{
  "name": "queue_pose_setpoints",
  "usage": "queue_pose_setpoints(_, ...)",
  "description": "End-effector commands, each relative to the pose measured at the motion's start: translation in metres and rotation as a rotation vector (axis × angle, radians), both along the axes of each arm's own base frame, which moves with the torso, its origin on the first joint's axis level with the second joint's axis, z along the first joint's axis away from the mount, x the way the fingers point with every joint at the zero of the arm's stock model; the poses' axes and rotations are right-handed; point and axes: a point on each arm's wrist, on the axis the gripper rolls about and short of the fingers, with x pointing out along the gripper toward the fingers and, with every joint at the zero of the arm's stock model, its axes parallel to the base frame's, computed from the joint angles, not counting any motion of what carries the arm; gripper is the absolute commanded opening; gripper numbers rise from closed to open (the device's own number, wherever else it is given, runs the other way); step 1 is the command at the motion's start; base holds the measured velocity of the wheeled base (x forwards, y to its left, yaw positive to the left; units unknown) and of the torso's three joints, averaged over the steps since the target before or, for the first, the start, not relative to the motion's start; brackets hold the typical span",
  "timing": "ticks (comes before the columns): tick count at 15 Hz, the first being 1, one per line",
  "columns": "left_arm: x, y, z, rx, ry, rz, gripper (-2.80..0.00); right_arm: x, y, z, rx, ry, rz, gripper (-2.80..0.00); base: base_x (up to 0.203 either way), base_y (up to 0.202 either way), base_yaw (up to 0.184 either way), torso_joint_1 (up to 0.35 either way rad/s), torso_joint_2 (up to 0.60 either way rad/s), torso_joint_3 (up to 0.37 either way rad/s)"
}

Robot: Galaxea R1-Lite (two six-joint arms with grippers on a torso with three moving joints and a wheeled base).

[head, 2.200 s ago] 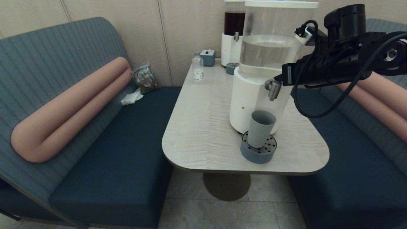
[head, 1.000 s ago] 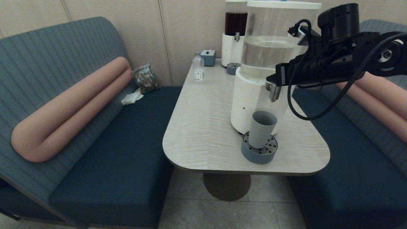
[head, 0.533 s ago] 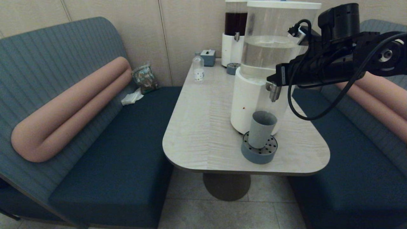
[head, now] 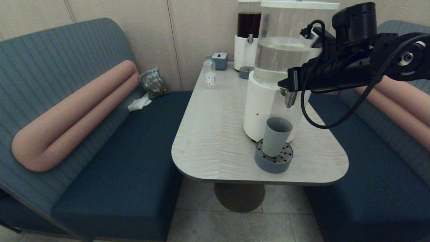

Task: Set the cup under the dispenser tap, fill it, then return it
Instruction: Turn on the faucet

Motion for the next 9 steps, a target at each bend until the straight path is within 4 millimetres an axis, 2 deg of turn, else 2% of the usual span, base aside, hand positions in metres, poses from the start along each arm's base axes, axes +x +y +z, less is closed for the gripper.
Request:
queue_pose_setpoints(1, 0.000, 0.000, 0.000, 0.000, 0.000, 0.000, -2.80, 0.001, 0.001, -0.002, -0.001, 0.008, 0.002, -2.80, 0.000, 0.000, 0.000, 0.000, 0.00, 0.000)
queue_pose_setpoints(5, 0.000, 0.000, 0.000, 0.000, 0.000, 0.000, -2.80, 0.000, 0.000, 0.001, 0.002, -0.011, -0.003, -2.80, 0.000, 0.000, 0.000, 0.000, 0.00, 0.000)
queue_pose_setpoints(9, 0.000, 0.000, 0.000, 0.000, 0.000, 0.000, -2.80, -0.014, -0.006, 0.020, 0.011, -0.064, -0.005, -2.80, 0.000, 0.000, 0.000, 0.000, 0.00, 0.000)
